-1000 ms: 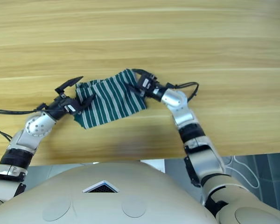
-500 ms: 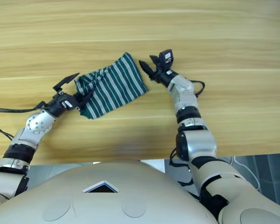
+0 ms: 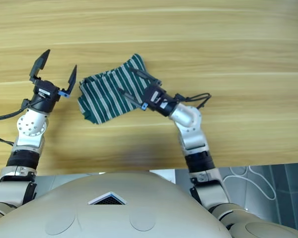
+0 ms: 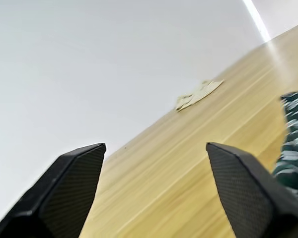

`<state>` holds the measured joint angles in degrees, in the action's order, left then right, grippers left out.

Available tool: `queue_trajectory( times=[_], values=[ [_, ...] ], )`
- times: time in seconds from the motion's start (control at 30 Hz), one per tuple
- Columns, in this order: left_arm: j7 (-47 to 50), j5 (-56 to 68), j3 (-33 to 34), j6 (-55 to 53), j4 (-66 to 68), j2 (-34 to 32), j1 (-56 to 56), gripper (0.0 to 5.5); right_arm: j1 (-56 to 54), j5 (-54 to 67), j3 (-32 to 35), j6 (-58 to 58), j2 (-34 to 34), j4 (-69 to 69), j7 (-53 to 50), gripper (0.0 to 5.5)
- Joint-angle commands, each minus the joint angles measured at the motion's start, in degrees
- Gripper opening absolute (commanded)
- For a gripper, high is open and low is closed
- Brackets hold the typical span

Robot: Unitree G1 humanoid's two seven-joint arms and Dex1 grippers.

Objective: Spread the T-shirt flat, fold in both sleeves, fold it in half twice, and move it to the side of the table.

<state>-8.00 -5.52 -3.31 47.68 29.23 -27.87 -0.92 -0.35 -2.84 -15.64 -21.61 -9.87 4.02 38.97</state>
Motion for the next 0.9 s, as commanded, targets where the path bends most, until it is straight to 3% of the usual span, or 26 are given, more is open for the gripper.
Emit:
queue_trajectory(
  times=[0.03, 0.2, 0.3, 0.4, 0.53, 0.67, 0.73, 0.9],
  values=[
    [3.77, -4.68, 0.89, -6.06, 9.22, 0.61, -5.21, 3.76, -6.87, -5.10, -3.76, 0.95, 2.84, 12.27, -3.54, 2.94],
    [7.62, -4.51, 2.63, -4.76, 16.75, 2.31, -8.85, 3.76, -20.14, -4.16, -1.69, 7.46, 9.48, 36.61, -8.04, 2.94],
    [8.74, -1.15, 5.66, -2.04, 16.94, 3.30, -11.13, 3.76, -26.45, -6.89, -1.25, 9.98, 10.39, 51.60, -13.47, 2.94],
    [8.26, 4.57, 9.61, 0.34, 15.89, 4.64, -12.92, 3.76, -29.25, -3.37, 3.19, 13.16, 10.08, 60.52, -15.10, 2.94],
    [7.82, 9.13, 13.30, 1.44, 16.15, 5.60, -14.30, 3.76, -33.29, 2.23, 13.16, 14.82, 3.14, 67.72, -29.25, 2.94],
    [8.19, 11.66, 16.54, 1.38, 15.96, 5.98, -12.88, 3.76, -36.90, 13.47, 30.49, 18.14, -9.32, 71.79, -52.58, 2.94],
    [8.89, 11.34, 17.09, 1.33, 16.63, 6.61, -12.46, 3.76, -36.02, 16.21, 35.72, 17.54, -14.34, 72.49, -61.61, 2.94],
    [12.78, 10.31, 18.96, 0.35, 21.04, 8.63, -13.78, 3.76, -33.54, 22.88, 46.99, 18.94, -17.69, 73.52, -73.69, 2.94]
  ],
)
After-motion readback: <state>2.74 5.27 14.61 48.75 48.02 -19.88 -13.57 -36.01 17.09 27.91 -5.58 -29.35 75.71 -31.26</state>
